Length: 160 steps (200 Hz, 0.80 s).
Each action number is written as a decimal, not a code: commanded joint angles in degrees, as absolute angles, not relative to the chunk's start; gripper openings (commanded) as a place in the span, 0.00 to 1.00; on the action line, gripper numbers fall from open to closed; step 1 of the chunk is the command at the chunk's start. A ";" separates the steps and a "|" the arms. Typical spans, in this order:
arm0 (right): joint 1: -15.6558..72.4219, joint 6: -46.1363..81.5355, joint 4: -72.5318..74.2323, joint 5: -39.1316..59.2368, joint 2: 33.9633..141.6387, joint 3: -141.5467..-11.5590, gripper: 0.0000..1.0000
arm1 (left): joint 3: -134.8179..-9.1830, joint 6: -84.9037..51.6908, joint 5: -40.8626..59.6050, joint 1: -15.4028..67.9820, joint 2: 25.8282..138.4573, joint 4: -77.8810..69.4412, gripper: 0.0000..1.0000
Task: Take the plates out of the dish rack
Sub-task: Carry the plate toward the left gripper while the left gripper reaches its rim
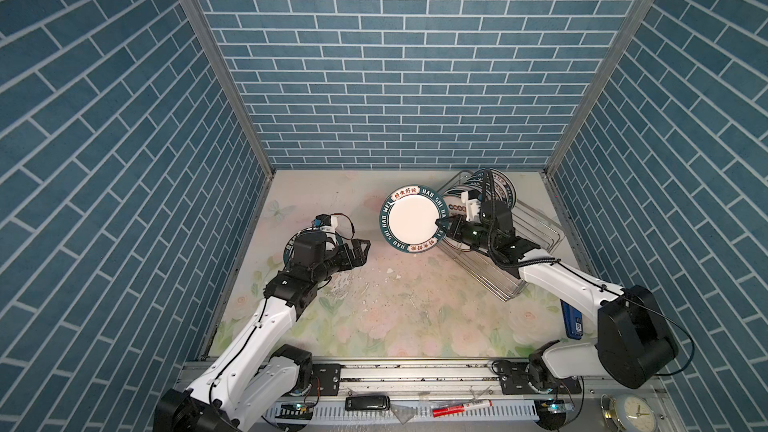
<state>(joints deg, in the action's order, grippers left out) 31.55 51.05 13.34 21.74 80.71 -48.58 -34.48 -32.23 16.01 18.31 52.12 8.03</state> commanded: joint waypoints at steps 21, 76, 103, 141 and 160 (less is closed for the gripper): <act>33.70 55.41 22.15 25.34 83.66 -51.13 0.00 | -33.46 -32.96 17.30 18.48 52.63 6.01 0.99; 37.83 57.92 24.06 28.56 88.27 -54.11 0.00 | -34.08 -33.51 16.94 18.52 54.88 4.08 0.99; 39.44 60.69 28.05 29.91 91.60 -54.74 0.00 | -34.18 -33.82 17.08 18.53 55.59 2.93 0.98; 40.34 63.28 32.41 30.87 95.20 -55.53 0.01 | -34.54 -33.03 16.22 18.37 55.35 3.77 0.89; 40.59 63.11 32.69 31.02 95.97 -56.08 0.02 | -34.71 -32.78 16.17 18.39 55.43 3.96 0.81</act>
